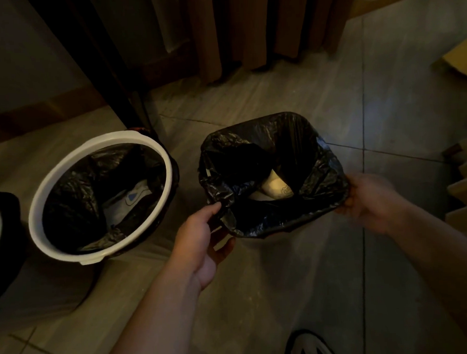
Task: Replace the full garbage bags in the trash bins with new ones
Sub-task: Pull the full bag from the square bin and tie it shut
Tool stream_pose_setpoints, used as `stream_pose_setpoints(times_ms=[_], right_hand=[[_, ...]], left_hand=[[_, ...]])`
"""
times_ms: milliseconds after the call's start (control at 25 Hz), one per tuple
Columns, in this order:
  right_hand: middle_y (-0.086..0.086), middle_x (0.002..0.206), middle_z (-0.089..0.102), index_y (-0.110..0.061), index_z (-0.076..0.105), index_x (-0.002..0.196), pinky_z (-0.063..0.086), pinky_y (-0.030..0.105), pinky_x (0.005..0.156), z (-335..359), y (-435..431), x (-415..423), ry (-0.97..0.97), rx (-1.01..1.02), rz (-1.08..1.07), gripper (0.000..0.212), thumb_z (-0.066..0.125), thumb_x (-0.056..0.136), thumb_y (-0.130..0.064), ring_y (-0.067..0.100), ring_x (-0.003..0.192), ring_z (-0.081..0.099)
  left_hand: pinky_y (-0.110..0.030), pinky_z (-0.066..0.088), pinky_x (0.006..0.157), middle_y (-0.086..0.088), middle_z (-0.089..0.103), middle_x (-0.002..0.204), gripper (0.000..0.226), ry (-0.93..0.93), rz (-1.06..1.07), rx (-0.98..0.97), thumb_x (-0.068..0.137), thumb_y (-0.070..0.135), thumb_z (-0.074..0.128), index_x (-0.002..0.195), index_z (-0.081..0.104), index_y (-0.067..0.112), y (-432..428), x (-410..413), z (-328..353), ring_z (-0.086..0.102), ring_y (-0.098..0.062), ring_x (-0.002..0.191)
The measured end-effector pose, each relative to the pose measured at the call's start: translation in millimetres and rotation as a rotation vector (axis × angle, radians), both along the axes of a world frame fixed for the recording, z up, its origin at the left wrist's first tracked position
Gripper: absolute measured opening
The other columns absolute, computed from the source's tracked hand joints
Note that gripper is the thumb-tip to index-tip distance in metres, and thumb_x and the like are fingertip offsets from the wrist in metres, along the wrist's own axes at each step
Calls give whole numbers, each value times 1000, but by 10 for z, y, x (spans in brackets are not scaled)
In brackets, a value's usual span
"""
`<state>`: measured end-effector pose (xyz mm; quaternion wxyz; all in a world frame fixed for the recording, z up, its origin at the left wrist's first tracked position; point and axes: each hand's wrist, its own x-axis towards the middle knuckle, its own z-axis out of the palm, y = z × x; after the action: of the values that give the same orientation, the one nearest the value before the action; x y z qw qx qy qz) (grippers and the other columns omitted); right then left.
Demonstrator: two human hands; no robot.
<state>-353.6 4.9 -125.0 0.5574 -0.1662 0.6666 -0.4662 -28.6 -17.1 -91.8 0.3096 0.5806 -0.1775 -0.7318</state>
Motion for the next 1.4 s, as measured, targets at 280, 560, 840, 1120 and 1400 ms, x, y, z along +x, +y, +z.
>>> stream_pose_setpoints(times_ms=[280,560,840,1120,1400], right_hand=[[9,73,74,-19,76,70,59,34,56,6,42,147,177,-87,-31,36,60,102,-12,21,63,71],[9,73,67,-20,66,83,50,37,56,128,117,135,769,-76,67,38,47,107,-41,24,66,64],[6,61,53,-13,59,71,38,32,52,387,59,75,1050,-79,275,46,43,111,-31,17,53,52],[6,70,53,-11,64,84,39,34,57,691,-128,79,447,158,179,30,47,108,-15,19,61,47],[1,63,43,-14,57,82,32,31,57,581,-100,100,144,177,71,35,37,110,-12,13,56,37]], left_hand=[[-41,58,87,-10,80,110,29,-10,-12,-48,102,33,66,126,66,17,-25,-62,50,74,-29,107],[-49,57,101,-9,81,108,32,-35,-25,-72,98,39,70,120,70,16,3,-30,16,75,-29,108],[-28,53,59,1,75,80,24,-152,8,-125,97,37,73,102,69,14,-13,-58,-19,63,-11,66],[-21,56,53,-1,82,91,23,-177,-13,-166,99,36,70,107,71,14,-27,-94,-5,78,-10,75],[-23,59,59,2,81,96,17,-195,-54,-236,102,35,66,110,69,21,-38,-103,-29,79,-11,84]])
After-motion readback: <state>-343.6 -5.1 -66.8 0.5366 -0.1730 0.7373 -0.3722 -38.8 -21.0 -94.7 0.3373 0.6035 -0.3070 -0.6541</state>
